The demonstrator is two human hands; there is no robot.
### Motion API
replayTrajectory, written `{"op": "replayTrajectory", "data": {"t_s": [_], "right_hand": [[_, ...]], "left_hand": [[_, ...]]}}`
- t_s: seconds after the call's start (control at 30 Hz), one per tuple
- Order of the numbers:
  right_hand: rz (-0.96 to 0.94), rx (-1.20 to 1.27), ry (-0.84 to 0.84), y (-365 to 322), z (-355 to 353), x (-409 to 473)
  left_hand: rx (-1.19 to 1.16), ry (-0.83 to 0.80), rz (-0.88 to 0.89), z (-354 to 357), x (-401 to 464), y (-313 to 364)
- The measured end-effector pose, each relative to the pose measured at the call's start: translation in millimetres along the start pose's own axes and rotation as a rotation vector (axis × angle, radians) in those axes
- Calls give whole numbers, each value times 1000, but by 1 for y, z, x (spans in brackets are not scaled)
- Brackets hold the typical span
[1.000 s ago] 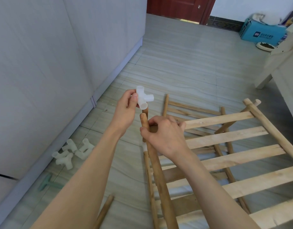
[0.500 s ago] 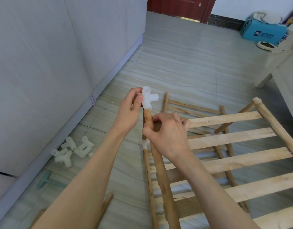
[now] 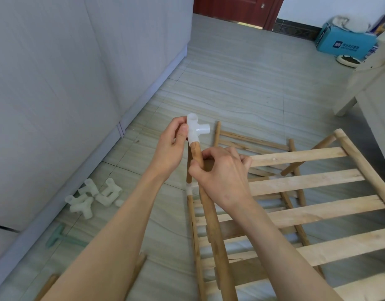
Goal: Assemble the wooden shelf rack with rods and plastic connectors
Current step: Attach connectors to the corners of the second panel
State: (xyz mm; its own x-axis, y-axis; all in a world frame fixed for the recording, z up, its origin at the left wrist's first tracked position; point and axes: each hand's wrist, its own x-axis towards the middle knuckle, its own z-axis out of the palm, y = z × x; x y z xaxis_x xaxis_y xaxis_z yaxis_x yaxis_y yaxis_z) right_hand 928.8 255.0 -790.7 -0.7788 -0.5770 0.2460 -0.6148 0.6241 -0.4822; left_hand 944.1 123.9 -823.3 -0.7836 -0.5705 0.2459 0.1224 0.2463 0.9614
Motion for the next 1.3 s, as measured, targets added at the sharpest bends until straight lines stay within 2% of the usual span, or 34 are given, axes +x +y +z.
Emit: {"op": "replayTrajectory", "data": {"t_s": [0.27, 0.5, 0.63, 0.87, 1.13, 1.3], "right_hand": [[36, 3, -15, 2, 4, 3], [42, -18, -21, 6, 6, 3], [30, -22, -25, 7, 7, 3], [31, -22, -10, 7, 9, 3], [38, -13, -17, 7, 7, 3], [42, -10, -9, 6, 7, 2]], "left_hand": [[-122, -37, -139, 4, -5, 1], [-135, -44, -198, 3, -10, 5], [-242, -69, -285, 0, -8, 11], [-207, 41, -425, 10, 2, 20], [-187, 54, -450, 10, 5, 24], [-311, -6, -467, 8, 2, 20]]}}
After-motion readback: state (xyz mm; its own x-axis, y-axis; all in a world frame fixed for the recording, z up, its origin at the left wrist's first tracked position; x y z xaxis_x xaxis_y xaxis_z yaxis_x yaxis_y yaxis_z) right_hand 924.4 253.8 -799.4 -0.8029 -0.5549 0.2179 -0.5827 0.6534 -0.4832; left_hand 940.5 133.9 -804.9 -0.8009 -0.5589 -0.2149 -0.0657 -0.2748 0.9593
